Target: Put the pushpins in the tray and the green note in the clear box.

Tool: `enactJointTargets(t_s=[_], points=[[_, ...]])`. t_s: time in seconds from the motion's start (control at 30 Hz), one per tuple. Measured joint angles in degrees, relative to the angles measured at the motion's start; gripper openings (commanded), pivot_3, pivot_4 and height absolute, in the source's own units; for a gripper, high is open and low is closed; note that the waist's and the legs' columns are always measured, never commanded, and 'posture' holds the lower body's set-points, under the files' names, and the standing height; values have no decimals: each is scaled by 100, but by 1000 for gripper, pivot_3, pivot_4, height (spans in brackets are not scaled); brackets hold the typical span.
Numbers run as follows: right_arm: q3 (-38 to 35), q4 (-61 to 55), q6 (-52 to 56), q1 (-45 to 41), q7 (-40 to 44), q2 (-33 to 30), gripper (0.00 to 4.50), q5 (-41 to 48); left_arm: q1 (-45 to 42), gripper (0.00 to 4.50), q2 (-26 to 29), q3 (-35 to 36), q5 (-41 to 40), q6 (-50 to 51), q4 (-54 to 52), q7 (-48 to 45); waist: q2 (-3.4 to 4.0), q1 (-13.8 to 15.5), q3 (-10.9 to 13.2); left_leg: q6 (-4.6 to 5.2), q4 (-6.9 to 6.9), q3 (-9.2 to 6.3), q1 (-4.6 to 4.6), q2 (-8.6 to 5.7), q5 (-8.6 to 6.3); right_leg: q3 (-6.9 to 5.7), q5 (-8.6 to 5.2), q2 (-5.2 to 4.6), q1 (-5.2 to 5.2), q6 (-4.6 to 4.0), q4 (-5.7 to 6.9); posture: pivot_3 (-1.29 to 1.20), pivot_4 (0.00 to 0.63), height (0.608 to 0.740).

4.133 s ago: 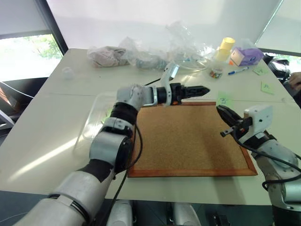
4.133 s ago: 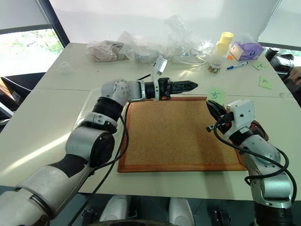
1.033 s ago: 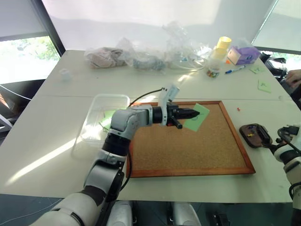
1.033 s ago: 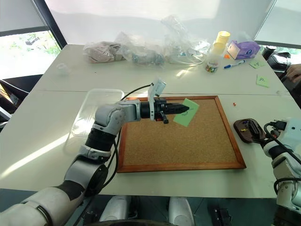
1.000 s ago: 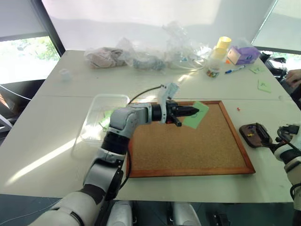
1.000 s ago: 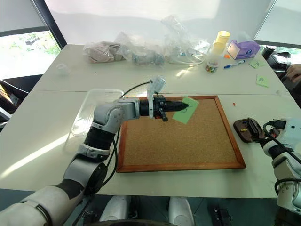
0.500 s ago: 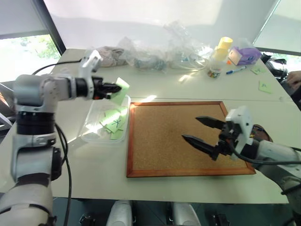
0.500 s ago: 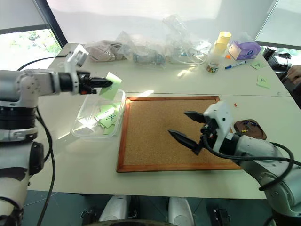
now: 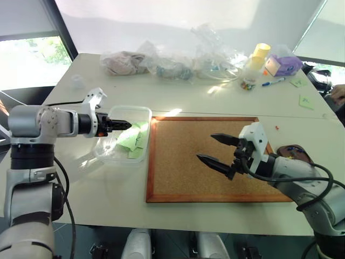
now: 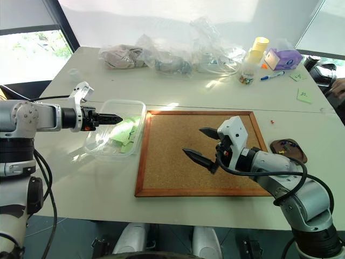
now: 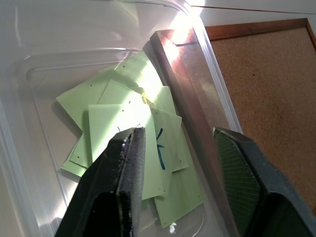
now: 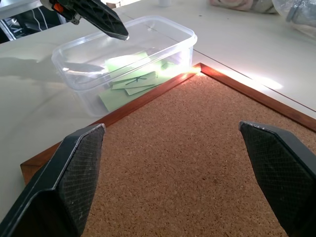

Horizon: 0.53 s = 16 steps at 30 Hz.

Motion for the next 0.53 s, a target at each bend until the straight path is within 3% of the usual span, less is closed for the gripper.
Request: enactJointTargets(t_s=[0.03,0.07,0.17,0.3,0.43,0.53], points=[[-4,10,-13,18,11,1,4500,-22,0,4359,1,-5,1,-16,0,14,0,-1,0,0,0,0,0,0,0,0,0,0,0,0,0,0,150,737],[-10,16,-21,26,18,1,4500,-27,0,4435,1,-7,2,-34,0,25,0,-2,0,0,0,0,0,0,0,0,0,0,0,0,1,0,150,737],[-117,50,-58,129,16,2,4500,-34,-9,4435,10,8,-42,-290,-65,-58,0,-1,0,0,0,0,0,0,0,0,0,0,0,0,1,0,150,737],[-749,46,-57,566,-149,98,4500,144,54,4435,247,-52,-163,-1569,-967,-783,-1,22,1,-27,0,2,-3,1,15,0,0,-6,0,-1,-3,0,150,737],[-1517,-48,1,1046,-387,252,4500,520,142,4435,-58,78,-764,-1816,-1903,-1124,0,17,-1,-27,0,2,1,-2,15,0,0,-8,8,-1,-3,0,150,737],[-2141,-102,57,1541,-582,295,4500,732,603,4435,-462,-201,-1197,-1874,-2735,-1266,4,8,-3,-24,0,0,4,-2,13,2,0,-6,11,-1,-3,0,150,737]])
